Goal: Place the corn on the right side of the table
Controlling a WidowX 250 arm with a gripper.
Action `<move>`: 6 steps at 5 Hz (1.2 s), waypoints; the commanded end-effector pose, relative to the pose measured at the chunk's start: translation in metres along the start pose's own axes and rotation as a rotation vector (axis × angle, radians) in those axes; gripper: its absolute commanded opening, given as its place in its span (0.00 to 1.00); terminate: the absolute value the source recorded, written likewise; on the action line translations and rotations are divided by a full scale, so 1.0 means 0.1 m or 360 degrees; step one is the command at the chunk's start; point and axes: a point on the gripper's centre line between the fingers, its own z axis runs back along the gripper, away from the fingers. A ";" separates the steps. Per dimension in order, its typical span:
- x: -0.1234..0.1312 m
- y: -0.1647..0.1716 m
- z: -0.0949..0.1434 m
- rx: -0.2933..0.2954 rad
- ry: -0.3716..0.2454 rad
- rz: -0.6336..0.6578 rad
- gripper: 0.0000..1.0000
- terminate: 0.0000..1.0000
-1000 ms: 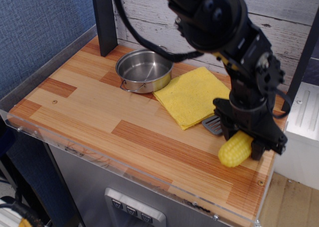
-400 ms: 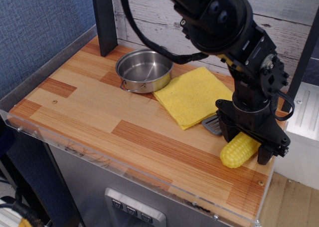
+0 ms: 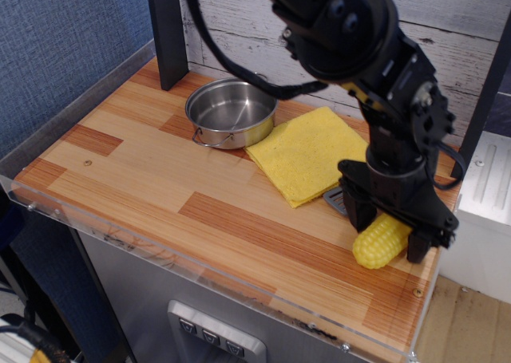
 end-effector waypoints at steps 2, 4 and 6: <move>0.33 0.14 1.21 -0.0048 -0.0537 0.0125 1.00 0.00; 0.31 0.24 1.65 0.0119 -0.0769 0.0243 1.00 0.00; 0.31 0.24 1.65 0.0119 -0.0769 0.0243 1.00 0.00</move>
